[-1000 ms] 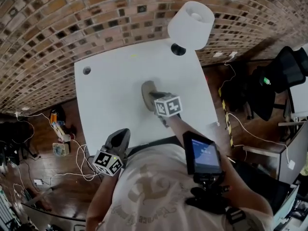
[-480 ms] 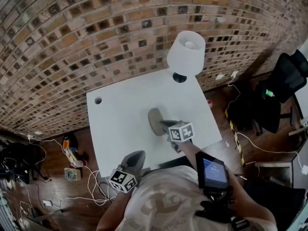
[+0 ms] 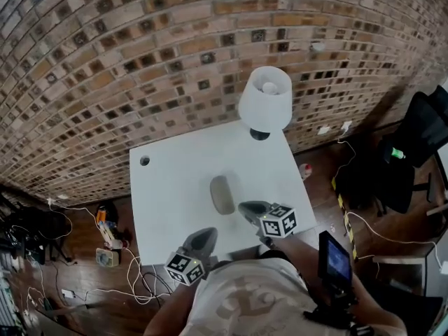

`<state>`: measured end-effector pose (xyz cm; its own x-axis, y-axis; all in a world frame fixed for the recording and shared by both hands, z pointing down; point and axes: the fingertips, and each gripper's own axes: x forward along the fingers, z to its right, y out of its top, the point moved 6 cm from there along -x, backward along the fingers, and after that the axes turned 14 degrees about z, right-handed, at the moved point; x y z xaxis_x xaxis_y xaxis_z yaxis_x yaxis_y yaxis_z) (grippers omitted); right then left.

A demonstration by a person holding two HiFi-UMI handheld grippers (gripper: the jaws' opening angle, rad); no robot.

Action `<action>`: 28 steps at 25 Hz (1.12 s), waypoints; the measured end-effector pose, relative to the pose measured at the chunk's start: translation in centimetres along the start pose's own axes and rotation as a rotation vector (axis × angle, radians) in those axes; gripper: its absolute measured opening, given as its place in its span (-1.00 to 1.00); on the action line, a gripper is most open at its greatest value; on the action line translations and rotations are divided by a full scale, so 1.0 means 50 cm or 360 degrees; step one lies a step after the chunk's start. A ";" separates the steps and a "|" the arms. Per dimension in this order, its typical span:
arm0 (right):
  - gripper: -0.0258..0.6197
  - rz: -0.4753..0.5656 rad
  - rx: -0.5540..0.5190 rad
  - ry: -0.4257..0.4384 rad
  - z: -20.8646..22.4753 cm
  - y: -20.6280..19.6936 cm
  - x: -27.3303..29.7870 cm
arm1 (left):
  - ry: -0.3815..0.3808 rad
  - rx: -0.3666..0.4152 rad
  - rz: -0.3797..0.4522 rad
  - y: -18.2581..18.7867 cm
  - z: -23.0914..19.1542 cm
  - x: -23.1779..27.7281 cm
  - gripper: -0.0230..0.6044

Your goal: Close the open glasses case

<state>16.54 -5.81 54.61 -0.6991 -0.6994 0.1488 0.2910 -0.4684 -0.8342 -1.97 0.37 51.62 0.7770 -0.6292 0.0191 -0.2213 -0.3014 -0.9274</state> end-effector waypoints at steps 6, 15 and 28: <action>-0.90 0.0055 -0.0041 0.0166 -0.010 0.044 -0.099 | 0.0090 0.0001 0.0027 -0.003 0.066 0.049 -0.91; -0.90 0.0033 -0.0080 0.0295 0.016 0.060 -0.181 | 0.0233 0.0002 0.0052 -0.027 0.146 0.075 -0.91; -0.90 -0.0022 -0.0111 0.0424 0.026 0.037 -0.237 | 0.0323 -0.0003 0.0091 -0.064 0.212 0.103 -0.91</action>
<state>26.22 0.89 51.98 -0.8525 -0.5222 0.0233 0.2408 -0.4319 -0.8692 8.97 5.70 50.72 0.6283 -0.7769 0.0413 -0.2629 -0.2619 -0.9286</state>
